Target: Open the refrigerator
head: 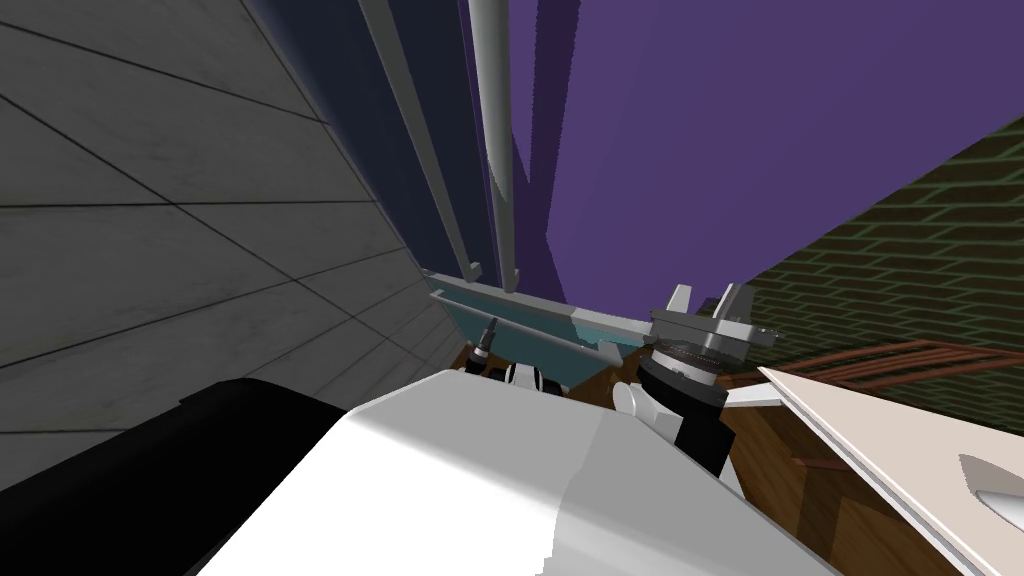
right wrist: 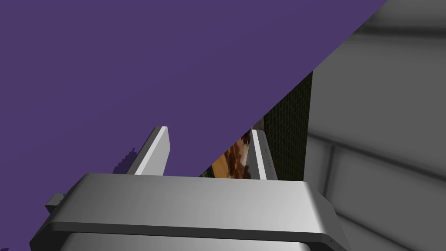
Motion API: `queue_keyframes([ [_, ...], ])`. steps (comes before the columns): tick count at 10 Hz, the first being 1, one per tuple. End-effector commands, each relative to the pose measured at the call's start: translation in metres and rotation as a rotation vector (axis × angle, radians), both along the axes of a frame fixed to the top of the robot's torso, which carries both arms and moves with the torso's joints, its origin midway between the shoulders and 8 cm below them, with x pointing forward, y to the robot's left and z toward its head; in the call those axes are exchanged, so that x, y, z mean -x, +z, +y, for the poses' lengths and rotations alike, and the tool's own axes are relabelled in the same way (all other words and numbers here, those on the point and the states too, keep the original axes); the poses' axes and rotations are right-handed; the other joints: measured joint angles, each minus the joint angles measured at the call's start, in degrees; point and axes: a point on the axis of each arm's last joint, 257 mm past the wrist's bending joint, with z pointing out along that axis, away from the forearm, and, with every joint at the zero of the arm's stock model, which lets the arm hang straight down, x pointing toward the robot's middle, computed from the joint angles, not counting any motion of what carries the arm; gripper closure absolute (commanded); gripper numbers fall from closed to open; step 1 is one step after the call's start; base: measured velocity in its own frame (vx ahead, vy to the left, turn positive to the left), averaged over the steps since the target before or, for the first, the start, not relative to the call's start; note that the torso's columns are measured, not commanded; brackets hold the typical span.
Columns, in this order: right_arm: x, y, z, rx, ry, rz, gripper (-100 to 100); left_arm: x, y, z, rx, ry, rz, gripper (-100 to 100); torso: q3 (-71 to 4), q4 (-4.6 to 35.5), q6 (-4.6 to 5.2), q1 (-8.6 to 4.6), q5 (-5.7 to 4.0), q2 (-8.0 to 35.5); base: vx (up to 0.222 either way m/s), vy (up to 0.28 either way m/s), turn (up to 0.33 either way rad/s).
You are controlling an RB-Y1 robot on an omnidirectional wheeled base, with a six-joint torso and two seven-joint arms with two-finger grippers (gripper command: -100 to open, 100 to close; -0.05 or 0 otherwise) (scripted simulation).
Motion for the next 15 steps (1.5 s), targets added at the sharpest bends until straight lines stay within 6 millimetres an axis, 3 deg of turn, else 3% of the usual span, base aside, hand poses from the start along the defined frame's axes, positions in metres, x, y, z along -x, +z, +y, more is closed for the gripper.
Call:
queue_keyframes([
  [1,0.000,0.000,0.000,0.000,0.000,0.000,0,-0.010,0.006,-0.001,0.000,0.000,0.000,-100,0.0,0.0,-0.01,-0.02,-0.01,0.1,0.007,-0.004,0.002],
  [4,0.000,0.000,0.000,0.000,0.000,0.000,0,-0.022,0.014,-0.001,0.001,0.000,0.000,-100,0.0,0.0,0.00,-0.01,0.00,0.0,0.001,-0.012,0.002],
  [5,0.000,0.000,0.000,0.000,0.000,0.000,0,-0.018,0.010,0.000,0.000,-0.001,0.004,-100,0.0,0.1,0.04,0.01,-0.03,-0.1,-0.006,-0.007,0.004],
  [6,0.000,0.000,0.000,0.000,0.000,0.000,0,-0.013,0.008,-0.001,0.000,0.000,0.000,100,0.0,0.0,0.03,0.03,-0.01,-0.1,0.002,0.007,-0.008],
  [8,0.000,0.000,0.000,0.000,0.000,0.000,0,0.000,0.000,0.000,0.000,0.000,0.000,100,-0.1,-0.4,0.00,0.22,0.20,-0.4,-0.001,0.014,-0.006],
  [9,0.000,0.000,0.000,0.000,0.000,0.000,0,-0.006,0.013,-0.002,0.009,-0.002,-0.028,100,-0.2,-0.6,0.01,0.20,0.23,-0.5,-0.012,0.007,-0.013],
  [15,0.000,0.000,0.000,0.000,0.000,0.000,0,-0.022,0.010,-0.001,0.000,-0.009,0.021,100,-0.2,-0.2,-0.07,0.14,0.07,-0.3,-0.145,0.018,0.018],
])
